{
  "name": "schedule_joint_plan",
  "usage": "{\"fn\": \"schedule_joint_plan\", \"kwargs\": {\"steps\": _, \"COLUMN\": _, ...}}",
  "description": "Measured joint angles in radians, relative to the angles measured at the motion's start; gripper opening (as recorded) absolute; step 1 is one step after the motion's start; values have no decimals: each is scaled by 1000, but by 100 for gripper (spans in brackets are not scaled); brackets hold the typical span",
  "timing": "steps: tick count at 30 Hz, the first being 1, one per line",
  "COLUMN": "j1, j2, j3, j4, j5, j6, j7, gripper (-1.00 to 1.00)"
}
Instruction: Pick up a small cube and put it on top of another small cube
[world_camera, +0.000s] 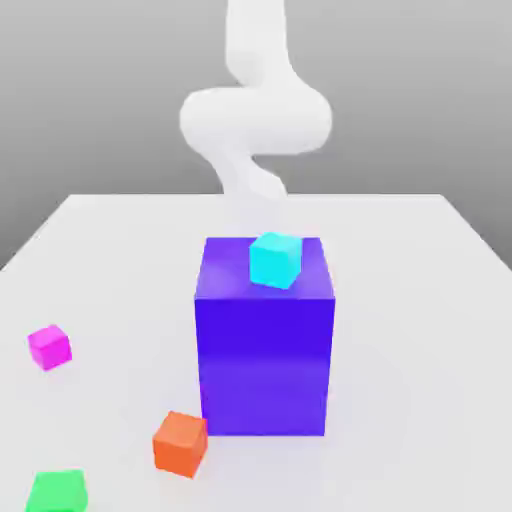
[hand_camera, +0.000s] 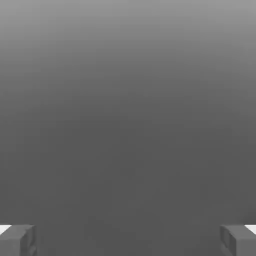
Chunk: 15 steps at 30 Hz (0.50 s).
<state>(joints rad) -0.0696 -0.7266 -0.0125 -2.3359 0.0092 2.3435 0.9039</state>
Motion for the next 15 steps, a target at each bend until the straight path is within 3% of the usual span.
{"fn": "schedule_joint_plan", "kwargs": {"steps": 15, "j1": -405, "j2": 457, "j3": -95, "j4": -220, "j5": 32, "j6": 269, "j7": 662, "gripper": 0}}
